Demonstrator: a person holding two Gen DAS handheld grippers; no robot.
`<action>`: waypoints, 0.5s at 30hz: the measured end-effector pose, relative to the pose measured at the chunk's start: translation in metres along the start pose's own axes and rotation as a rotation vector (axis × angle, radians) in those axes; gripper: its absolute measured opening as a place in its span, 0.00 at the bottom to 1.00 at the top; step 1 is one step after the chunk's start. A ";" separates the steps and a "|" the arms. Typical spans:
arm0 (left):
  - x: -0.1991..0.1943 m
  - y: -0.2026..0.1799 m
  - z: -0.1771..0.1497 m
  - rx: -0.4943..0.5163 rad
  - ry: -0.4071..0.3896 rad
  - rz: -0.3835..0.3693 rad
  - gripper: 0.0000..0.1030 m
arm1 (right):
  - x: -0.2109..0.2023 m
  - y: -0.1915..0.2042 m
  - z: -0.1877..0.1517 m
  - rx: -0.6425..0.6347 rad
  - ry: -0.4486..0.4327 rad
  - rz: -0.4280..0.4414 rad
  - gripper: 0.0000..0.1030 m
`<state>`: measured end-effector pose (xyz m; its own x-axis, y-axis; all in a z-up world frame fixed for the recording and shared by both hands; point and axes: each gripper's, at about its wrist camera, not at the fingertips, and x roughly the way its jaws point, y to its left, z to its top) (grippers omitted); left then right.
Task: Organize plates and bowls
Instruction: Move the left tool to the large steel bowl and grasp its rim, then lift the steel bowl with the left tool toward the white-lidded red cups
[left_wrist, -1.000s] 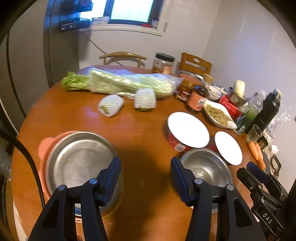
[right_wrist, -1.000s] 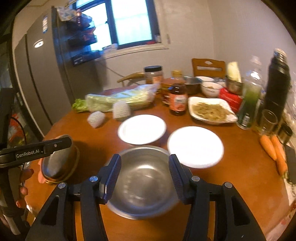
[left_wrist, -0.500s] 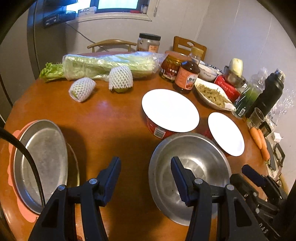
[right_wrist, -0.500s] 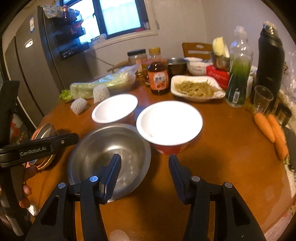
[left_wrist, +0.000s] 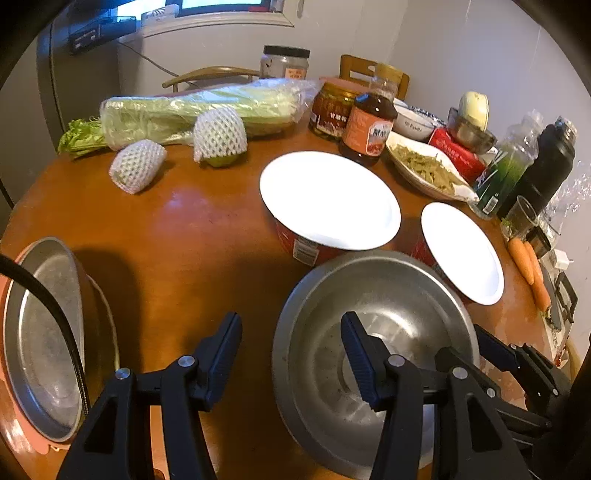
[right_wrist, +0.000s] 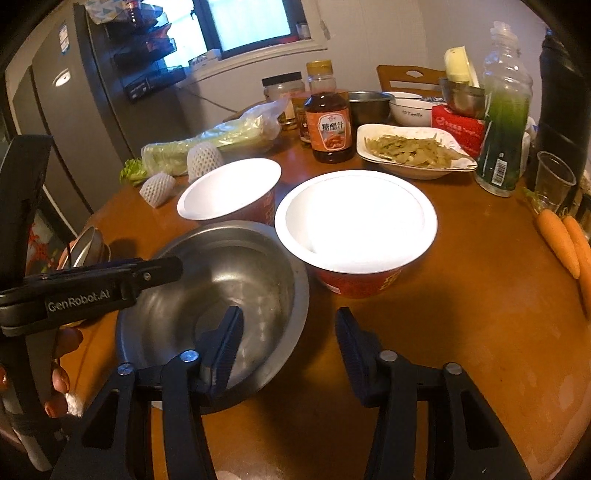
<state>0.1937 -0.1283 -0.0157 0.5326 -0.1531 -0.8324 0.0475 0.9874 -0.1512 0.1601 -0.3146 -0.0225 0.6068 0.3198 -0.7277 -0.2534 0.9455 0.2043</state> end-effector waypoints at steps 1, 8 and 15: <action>0.002 0.000 0.000 0.002 0.004 -0.011 0.54 | 0.002 0.001 0.001 -0.005 0.003 0.002 0.45; 0.010 -0.008 -0.006 0.021 0.033 -0.033 0.43 | 0.005 0.009 -0.001 -0.056 0.009 0.018 0.37; 0.003 -0.007 -0.015 0.035 0.036 -0.026 0.42 | 0.001 0.016 -0.006 -0.080 0.011 0.010 0.37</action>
<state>0.1824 -0.1367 -0.0254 0.5000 -0.1793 -0.8473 0.0910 0.9838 -0.1545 0.1524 -0.2997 -0.0242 0.5955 0.3279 -0.7334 -0.3192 0.9343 0.1585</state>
